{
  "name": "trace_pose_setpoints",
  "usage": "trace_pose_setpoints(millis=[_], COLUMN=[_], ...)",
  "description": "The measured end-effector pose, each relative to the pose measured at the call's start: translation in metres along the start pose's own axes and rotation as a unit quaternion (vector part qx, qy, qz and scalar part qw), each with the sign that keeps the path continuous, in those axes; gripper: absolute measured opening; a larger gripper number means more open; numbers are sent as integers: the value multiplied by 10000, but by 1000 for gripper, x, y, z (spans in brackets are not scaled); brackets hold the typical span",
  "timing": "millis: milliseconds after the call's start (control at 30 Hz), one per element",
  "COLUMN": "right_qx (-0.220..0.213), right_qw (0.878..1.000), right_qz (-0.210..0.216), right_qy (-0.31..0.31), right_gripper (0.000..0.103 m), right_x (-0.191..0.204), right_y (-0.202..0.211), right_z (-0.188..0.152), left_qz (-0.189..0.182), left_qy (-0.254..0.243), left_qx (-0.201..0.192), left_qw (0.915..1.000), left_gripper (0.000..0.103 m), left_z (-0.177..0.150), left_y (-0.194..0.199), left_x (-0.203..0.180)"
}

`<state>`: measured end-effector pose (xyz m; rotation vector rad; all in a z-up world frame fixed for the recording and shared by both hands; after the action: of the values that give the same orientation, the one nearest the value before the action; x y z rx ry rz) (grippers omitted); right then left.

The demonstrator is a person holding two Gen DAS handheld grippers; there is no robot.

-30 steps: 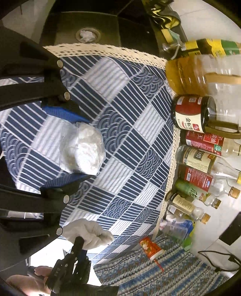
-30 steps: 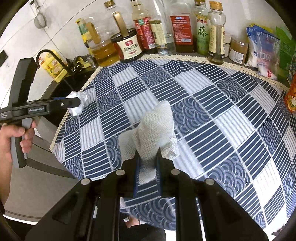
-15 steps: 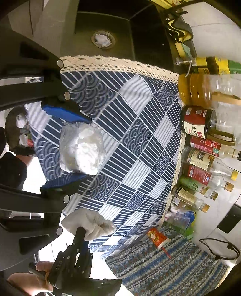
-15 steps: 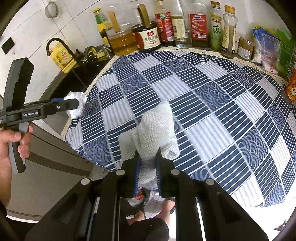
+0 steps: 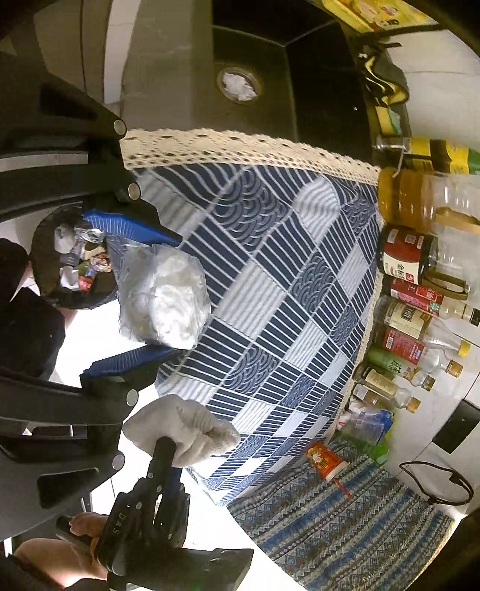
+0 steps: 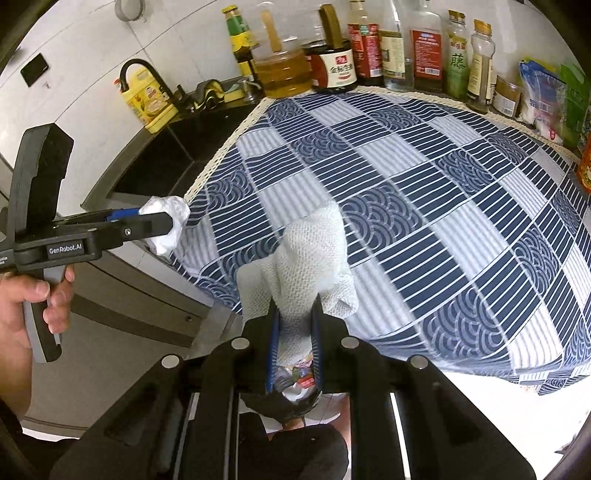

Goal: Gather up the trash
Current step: 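Lift both held tissues off the cloth and carry them down over the bin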

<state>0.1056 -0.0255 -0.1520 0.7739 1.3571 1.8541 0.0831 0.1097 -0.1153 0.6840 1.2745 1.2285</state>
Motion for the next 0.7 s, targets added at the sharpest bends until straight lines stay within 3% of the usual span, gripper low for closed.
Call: trace_pose_setpoints(millis=[400,700], right_qx=[264,642], right_qw=[9996,9979], right_qz=[-30,42], right_qy=[83,-16], right_gripper=[17,17], right_x=[45,66], right_y=[-25,-59], right_z=[-26,-53], left_qz=[-236,-381], left_qy=[92,258], left_qx=[23,401], left_qw=[9997,9981], left_gripper=[51,51], left_z=[-48,-86], left_y=[2,-20], left_x=[16,34])
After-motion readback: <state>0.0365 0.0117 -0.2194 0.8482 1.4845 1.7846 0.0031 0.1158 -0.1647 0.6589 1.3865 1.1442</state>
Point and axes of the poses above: each gripper's, at about its wrist camera, not at the fingertips, and y roughly against the way its jaws point, x to its left, z to its top, the point moved 5 cm from there along -y, roughly the way its jaws point, and after that the axes turned 15 degrees about x, right-handed, at the moved point
